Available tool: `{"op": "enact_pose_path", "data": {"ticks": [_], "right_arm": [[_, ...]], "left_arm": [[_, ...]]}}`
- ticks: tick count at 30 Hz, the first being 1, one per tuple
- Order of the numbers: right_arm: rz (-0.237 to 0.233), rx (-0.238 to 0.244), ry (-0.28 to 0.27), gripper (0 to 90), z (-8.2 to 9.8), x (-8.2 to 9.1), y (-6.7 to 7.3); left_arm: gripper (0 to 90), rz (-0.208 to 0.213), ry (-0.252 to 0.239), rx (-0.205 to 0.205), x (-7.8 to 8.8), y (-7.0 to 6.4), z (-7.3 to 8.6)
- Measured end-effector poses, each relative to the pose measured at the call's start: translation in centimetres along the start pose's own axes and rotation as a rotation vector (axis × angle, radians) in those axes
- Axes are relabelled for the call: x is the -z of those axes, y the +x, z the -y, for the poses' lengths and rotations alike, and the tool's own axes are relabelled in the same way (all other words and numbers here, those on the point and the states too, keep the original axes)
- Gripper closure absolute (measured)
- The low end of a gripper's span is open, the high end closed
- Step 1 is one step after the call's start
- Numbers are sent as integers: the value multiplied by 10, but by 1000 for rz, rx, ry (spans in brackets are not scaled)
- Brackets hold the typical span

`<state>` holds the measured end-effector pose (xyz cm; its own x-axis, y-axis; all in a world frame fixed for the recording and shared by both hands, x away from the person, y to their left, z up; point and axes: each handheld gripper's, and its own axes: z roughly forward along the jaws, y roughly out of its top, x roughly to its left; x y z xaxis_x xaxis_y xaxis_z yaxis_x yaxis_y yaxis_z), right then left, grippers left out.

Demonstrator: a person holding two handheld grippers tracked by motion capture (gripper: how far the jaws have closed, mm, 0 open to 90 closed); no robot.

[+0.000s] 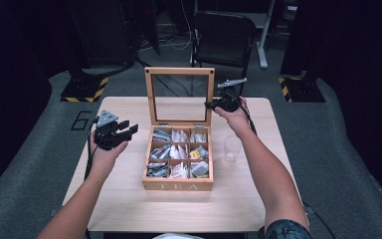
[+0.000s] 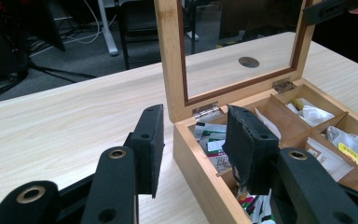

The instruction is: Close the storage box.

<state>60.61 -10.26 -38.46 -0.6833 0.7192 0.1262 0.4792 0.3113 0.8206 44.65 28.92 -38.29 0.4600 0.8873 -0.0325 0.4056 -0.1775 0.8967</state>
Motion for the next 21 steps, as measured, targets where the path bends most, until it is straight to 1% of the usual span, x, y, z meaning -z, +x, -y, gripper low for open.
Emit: {"op": "enact_pose_path", "data": {"ticks": [7,8,12,15,18,21], "right_arm": [[4,4,12,632,1,-1,-1],[8,-5,17,628,2,-1,-1],[6,-3,19,616,4,-1,-2],[15,-8,21,604,5,1,-3],[18,-6,19,600,5,3,-3],[29,4,14,583,5,9,-3]], "left_arm": [[572,-5,-2,0,1,-1,0],[571,-3,1,-1,1,-1,0],[568,-3,5,-5,0,-2,1],[566,-1,10,-3,-1,-2,1],[565,-4,6,-2,-2,-2,1],[562,1,7,-4,-5,-4,1]]}}
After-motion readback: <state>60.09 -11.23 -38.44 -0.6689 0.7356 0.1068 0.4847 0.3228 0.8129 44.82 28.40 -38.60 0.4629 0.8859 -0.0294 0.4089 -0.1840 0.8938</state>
